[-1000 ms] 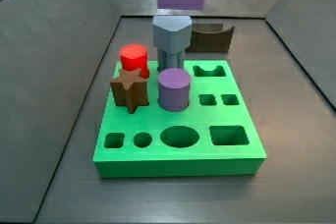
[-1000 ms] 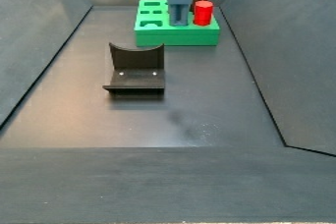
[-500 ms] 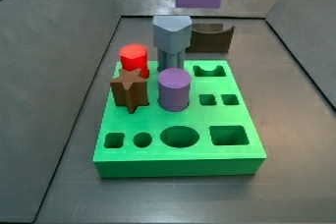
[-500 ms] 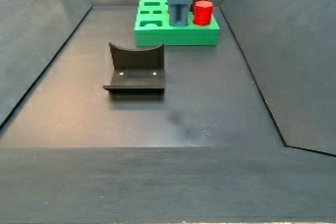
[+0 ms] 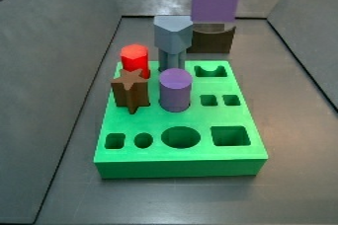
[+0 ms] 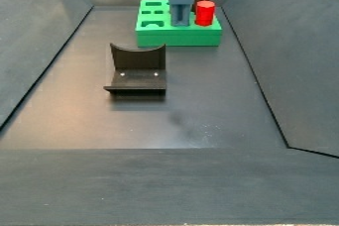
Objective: Pick up the arch object. Move up. Rotate the arch object. Move to above the board. Insert the arch object.
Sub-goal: Insert the arch object.
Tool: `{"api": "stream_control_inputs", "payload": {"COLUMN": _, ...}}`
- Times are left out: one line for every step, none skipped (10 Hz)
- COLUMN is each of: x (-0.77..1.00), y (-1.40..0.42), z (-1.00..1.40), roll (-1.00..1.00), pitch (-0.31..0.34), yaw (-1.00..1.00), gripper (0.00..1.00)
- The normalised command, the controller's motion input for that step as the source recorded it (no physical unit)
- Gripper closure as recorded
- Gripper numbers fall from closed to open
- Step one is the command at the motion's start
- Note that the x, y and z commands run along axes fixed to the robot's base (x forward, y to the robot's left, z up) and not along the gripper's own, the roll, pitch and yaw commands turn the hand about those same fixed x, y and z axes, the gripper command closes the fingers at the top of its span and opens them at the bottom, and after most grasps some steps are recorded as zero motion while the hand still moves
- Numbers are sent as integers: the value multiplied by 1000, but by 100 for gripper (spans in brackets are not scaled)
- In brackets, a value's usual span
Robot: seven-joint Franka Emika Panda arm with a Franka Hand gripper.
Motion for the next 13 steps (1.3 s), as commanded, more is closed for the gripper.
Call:
{"api": "stream_control_inputs", "payload": {"x": 1000, "y": 200, "z": -237, "roll": 146, "pitch": 23, "yaw": 0, "gripper": 100}}
{"api": "stream_control_inputs", "payload": {"x": 1000, "y": 237, "z": -269, "roll": 179, "pitch": 49, "yaw": 0, "gripper": 100}}
{"api": "stream_control_inputs", "payload": {"x": 1000, "y": 254, "z": -246, "roll": 184, "pitch": 43, "yaw": 0, "gripper": 100}}
{"api": "stream_control_inputs", "payload": {"x": 1000, "y": 249, "z": -231, "roll": 176, "pitch": 33, "yaw": 0, "gripper": 100}}
{"api": "stream_control_inputs", "payload": {"x": 1000, "y": 154, "z": -600, "roll": 0, "pitch": 11, "yaw": 0, "gripper": 100}}
{"api": "stream_control_inputs", "payload": {"x": 1000, "y": 214, "z": -700, "roll": 0, "pitch": 19, "yaw": 0, "gripper": 100}}
{"api": "stream_control_inputs", "payload": {"x": 837, "y": 0, "z": -857, "roll": 24, "pitch": 0, "yaw": 0, "gripper": 100}}
{"api": "stream_control_inputs", "payload": {"x": 346, "y": 3, "z": -834, "roll": 0, "pitch": -9, "yaw": 0, "gripper": 100}}
{"api": "stream_control_inputs", "payload": {"x": 0, "y": 0, "z": -674, "roll": 94, "pitch": 0, "yaw": 0, "gripper": 100}}
{"api": "stream_control_inputs", "payload": {"x": -169, "y": -80, "z": -680, "roll": 114, "pitch": -21, "yaw": 14, "gripper": 100}}
{"api": "stream_control_inputs", "payload": {"x": -137, "y": -51, "z": -546, "roll": 180, "pitch": 0, "yaw": 60, "gripper": 100}}
{"api": "stream_control_inputs", "payload": {"x": -251, "y": 0, "z": -371, "roll": 117, "pitch": -10, "yaw": 20, "gripper": 100}}
{"api": "stream_control_inputs", "payload": {"x": -369, "y": 0, "z": -26, "roll": 0, "pitch": -90, "yaw": 0, "gripper": 100}}
